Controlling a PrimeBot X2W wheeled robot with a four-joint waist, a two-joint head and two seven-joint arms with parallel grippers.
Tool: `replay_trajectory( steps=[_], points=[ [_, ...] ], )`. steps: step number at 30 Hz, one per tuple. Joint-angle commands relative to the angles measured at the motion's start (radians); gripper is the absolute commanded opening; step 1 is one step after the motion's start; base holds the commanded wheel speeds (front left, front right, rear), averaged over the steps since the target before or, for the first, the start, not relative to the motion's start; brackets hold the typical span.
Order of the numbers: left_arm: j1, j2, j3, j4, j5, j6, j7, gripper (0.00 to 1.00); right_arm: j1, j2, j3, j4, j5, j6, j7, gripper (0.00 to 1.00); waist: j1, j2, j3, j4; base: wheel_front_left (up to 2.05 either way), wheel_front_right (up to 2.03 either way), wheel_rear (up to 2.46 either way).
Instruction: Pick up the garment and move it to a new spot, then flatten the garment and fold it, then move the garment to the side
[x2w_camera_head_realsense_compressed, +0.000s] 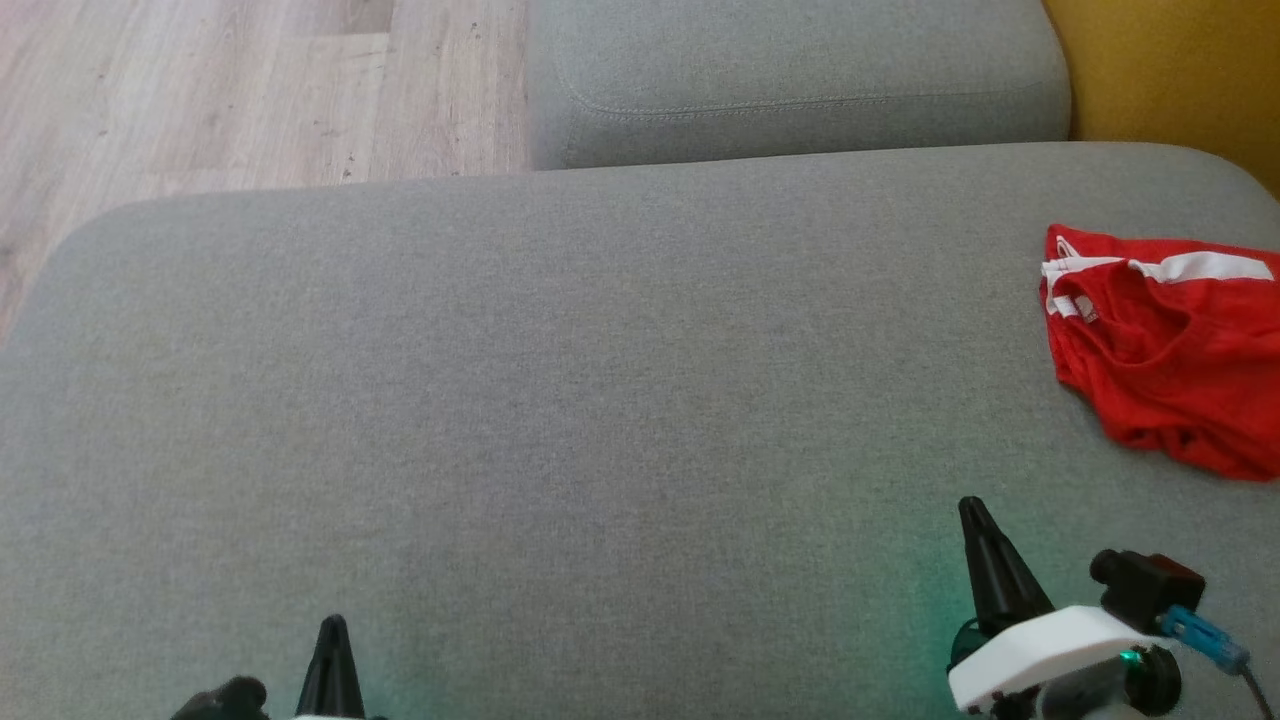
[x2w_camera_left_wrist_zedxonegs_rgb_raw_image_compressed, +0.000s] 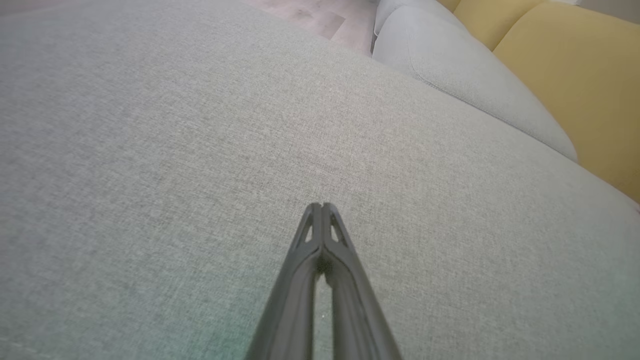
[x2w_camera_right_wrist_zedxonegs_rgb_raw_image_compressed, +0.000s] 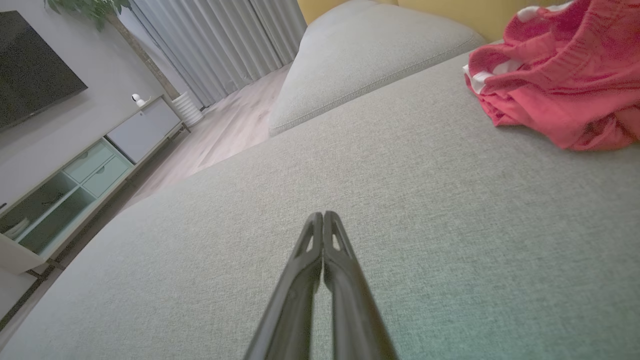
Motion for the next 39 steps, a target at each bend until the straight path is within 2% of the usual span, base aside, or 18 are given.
replay_trajectory(
  steps=[1, 39],
  points=[
    [-0.054, -0.001, 0.027, -0.025, -0.027, -0.010, 0.006, 0.00, -0.057, -0.016, -0.005, -0.032, 0.038, 0.001, 0.008, 0.00, 0.0000, 0.0000, 0.000, 0.000, 0.00, 0.00, 0.00],
    [-0.120, -0.044, 0.165, -0.035, -0.362, -0.116, 0.098, 0.00, -0.101, -0.027, -0.062, -0.029, 0.478, 0.002, 0.052, 0.00, 0.0000, 0.0000, 0.005, -0.004, 0.00, 0.00, 0.00]
  ],
)
